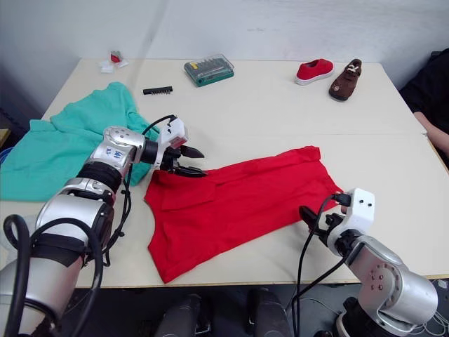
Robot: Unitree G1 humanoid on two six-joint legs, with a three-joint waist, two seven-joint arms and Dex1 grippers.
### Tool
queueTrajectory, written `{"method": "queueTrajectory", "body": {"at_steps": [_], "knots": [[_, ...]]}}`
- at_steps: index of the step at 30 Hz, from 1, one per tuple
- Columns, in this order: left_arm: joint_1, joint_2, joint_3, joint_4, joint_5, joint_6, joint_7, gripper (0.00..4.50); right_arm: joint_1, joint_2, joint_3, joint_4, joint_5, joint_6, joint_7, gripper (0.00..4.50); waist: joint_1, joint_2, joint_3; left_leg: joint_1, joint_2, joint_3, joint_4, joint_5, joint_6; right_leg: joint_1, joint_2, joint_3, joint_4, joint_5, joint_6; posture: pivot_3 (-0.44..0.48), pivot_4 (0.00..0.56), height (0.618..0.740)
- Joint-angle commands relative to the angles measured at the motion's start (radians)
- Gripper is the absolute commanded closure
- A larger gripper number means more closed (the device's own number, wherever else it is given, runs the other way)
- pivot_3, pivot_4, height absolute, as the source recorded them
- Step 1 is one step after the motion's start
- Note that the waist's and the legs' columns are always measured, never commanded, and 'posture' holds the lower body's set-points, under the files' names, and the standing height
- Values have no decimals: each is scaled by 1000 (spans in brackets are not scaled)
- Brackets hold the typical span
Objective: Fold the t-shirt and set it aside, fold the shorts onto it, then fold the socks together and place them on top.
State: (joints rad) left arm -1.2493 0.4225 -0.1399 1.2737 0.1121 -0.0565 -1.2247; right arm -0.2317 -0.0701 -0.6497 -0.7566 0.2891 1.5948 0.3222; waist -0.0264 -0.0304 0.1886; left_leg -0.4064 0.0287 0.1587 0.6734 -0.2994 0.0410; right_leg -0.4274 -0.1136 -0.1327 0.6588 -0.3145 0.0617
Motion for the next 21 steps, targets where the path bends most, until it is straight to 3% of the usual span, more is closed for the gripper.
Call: {"method": "queueTrajectory", "body": {"at_steps": [1,5,6,9,17,18,21], "knots": [[-13,-6,-20,12,40,-15,30,697,22,-1,-15,-3,3,20,-14,0,0,0,0,0,0,0,0,0,0,0,0,0,0,0,0,0,150,740],[1,-33,-41,31,80,0,99,697,7,-8,-16,3,2,16,-21,0,0,0,0,0,0,0,0,0,0,0,0,0,0,0,0,0,150,740],[4,-37,-45,35,87,7,108,876,7,-14,-11,4,6,12,-19,0,0,0,0,0,0,0,0,0,0,0,0,0,0,0,0,0,150,740],[11,-45,-52,42,98,26,93,1578,7,-21,-6,3,11,11,-17,0,1,0,0,0,0,0,0,0,0,0,0,0,0,0,0,0,150,740],[21,-47,-46,38,93,37,44,4137,-13,-21,-10,30,10,-4,-25,0,-1,0,0,0,0,0,1,0,0,0,0,0,0,0,0,0,150,740],[21,-46,-45,38,92,37,41,4448,-24,-18,-14,41,8,-8,-30,184,-1,0,0,0,0,0,1,0,0,0,0,0,0,0,0,0,150,740],[19,-41,-42,35,90,34,29,4500,-66,-8,-23,84,1,-25,-49,904,-1,0,0,1,0,0,2,0,0,0,-1,0,-1,0,0,0,150,740]]}}
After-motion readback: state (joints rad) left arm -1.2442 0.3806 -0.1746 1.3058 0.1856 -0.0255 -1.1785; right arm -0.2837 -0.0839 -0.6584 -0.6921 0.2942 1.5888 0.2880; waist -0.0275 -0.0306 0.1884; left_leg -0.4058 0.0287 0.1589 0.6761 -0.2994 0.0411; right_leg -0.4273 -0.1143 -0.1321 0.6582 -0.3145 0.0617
